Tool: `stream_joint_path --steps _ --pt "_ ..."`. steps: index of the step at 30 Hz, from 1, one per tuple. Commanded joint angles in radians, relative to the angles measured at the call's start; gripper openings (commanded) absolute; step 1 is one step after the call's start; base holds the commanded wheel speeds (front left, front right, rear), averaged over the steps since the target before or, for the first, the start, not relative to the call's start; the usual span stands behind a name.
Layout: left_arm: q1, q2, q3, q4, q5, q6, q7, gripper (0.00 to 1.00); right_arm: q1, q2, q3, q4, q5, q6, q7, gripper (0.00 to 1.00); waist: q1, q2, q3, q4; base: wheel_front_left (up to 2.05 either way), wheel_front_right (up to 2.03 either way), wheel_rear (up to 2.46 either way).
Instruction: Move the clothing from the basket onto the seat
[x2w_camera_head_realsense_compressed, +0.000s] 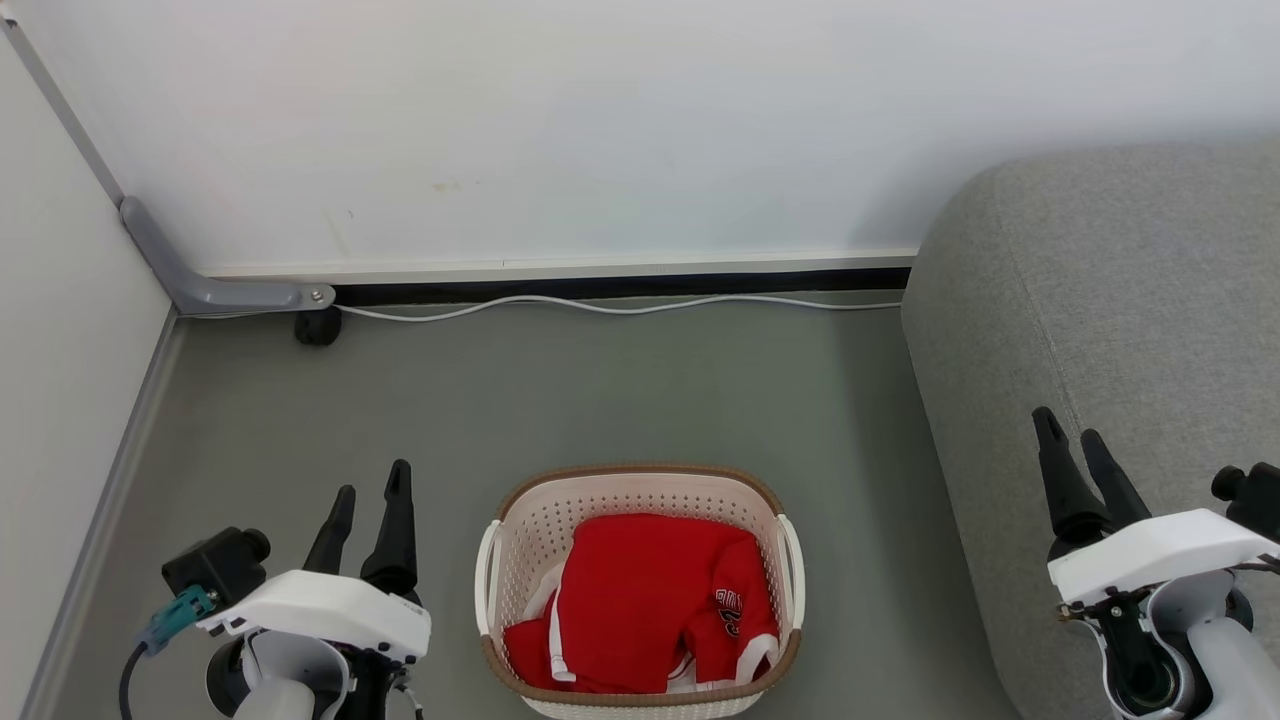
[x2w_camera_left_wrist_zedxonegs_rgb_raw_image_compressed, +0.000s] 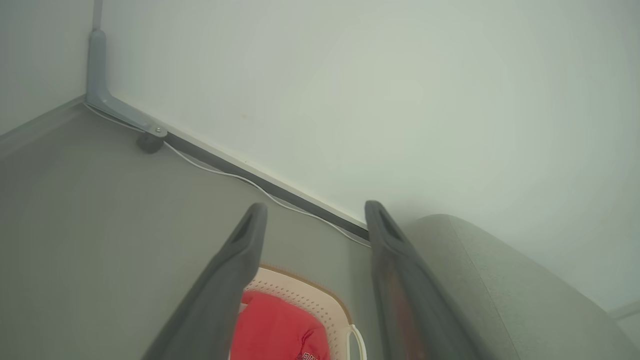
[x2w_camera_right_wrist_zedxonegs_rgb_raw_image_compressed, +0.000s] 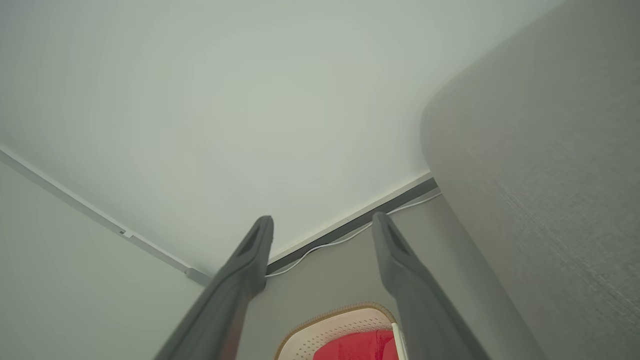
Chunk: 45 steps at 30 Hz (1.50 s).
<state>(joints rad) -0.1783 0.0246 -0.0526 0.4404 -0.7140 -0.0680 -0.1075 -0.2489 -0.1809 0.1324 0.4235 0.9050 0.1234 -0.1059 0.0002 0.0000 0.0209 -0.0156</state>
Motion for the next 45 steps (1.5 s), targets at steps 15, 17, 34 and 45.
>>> stream_joint_path --steps 15,17,34,45 --pt "-0.101 0.020 -0.008 0.035 0.235 0.043 -0.056 1.00 -0.096 -0.046 0.055 0.019 -0.184 0.006 -0.058 1.00 -0.0001 0.0000 0.005 -0.004 0.00 0.00 0.00" --pt "-0.107 0.020 -0.010 0.040 0.262 0.046 -0.062 1.00 -0.104 -0.049 0.061 0.026 -0.205 0.006 -0.064 1.00 -0.0001 0.0000 0.006 -0.006 0.00 0.00 0.00" --pt "-0.135 0.023 -0.020 0.069 0.465 0.082 -0.115 1.00 -0.155 -0.073 0.073 0.069 -0.392 0.007 -0.116 1.00 -0.0001 0.0000 0.008 -0.011 0.00 0.00 0.00" --pt "-0.155 0.025 -0.021 0.080 0.530 0.117 -0.144 1.00 -0.187 -0.088 0.075 0.087 -0.493 0.007 -0.146 1.00 -0.0001 0.0000 0.015 -0.014 0.00 0.00 0.00"
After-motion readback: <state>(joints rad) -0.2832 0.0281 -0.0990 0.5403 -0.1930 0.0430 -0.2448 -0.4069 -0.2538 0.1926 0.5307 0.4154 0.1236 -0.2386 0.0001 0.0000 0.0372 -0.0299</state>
